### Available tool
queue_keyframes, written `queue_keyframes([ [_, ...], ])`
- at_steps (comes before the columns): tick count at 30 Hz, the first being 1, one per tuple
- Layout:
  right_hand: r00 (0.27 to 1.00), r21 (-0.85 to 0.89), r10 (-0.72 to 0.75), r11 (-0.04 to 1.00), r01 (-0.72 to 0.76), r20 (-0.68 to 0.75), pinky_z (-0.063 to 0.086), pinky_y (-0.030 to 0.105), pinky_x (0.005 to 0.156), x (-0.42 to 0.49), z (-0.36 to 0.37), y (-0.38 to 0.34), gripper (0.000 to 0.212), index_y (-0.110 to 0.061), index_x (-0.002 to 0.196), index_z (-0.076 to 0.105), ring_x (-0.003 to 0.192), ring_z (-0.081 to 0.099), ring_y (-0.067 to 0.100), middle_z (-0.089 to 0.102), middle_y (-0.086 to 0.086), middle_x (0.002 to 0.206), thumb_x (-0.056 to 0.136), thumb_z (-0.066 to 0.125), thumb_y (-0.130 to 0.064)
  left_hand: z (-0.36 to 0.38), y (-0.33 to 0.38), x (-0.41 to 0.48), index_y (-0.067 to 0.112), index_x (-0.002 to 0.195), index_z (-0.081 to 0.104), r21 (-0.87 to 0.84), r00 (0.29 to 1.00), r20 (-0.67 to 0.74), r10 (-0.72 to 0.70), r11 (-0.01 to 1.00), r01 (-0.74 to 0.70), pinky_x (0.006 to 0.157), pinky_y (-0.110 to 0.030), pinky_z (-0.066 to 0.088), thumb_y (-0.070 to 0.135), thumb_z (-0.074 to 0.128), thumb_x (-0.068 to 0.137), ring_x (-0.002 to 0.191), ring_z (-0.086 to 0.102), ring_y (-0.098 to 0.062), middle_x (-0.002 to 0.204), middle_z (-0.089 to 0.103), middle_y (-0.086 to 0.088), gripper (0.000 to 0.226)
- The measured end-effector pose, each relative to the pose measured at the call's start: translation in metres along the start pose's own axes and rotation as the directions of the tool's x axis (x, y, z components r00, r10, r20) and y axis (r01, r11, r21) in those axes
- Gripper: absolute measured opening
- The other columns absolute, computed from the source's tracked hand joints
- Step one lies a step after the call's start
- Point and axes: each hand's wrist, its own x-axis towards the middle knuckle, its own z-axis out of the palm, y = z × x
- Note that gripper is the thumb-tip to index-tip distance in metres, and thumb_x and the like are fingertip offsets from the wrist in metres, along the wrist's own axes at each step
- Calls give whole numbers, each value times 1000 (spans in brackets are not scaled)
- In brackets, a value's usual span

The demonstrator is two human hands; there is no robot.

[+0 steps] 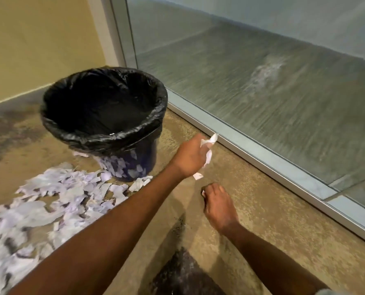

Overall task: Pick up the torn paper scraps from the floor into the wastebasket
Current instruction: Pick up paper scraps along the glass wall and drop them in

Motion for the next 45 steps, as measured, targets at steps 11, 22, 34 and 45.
queue_keyframes([
  [11, 993, 158, 48, 985, -64, 108, 38, 10, 59, 33, -31, -17, 12, -17, 100, 76, 86, 61, 15, 56, -11, 99, 92, 71, -10, -158, 64, -79, 11, 91, 63, -298, 916, -399, 32, 941, -163, 47, -21, 38, 45, 54, 108, 46, 48, -9, 56, 59, 8, 39],
  [22, 980, 147, 117, 979, -141, 163, 54, 31, 65, 71, -22, -36, 24, -24, 72, 67, 75, 66, 14, 66, -9, 78, 82, 73, -4, -237, 25, -90, 19, 107, 64, -451, 865, -460, -203, 892, -30, 50, -22, 42, 51, 55, 106, 49, 50, -3, 66, 63, 9, 34],
  [34, 941, 508, 332, 823, -253, -69, 60, 29, 65, 103, -84, -74, 10, -16, 84, 84, 70, 71, 13, 74, -5, 74, 89, 81, -7, -245, -8, -68, 16, 91, 52, -832, 907, -250, -340, 555, -21, 33, -19, 19, 44, 59, 107, 43, 34, -7, 59, 48, 2, 33],
  [45, 909, 901, 257, 377, 217, -327, 57, 23, 59, 148, -241, -237, 19, -23, 91, 79, 72, 70, 7, 77, -1, 88, 90, 77, -4, -253, -9, -59, 14, 94, 53, -929, 844, -207, -495, 370, -11, 34, -15, 24, 55, 42, 109, 42, 33, -6, 68, 44, -1, 46],
])
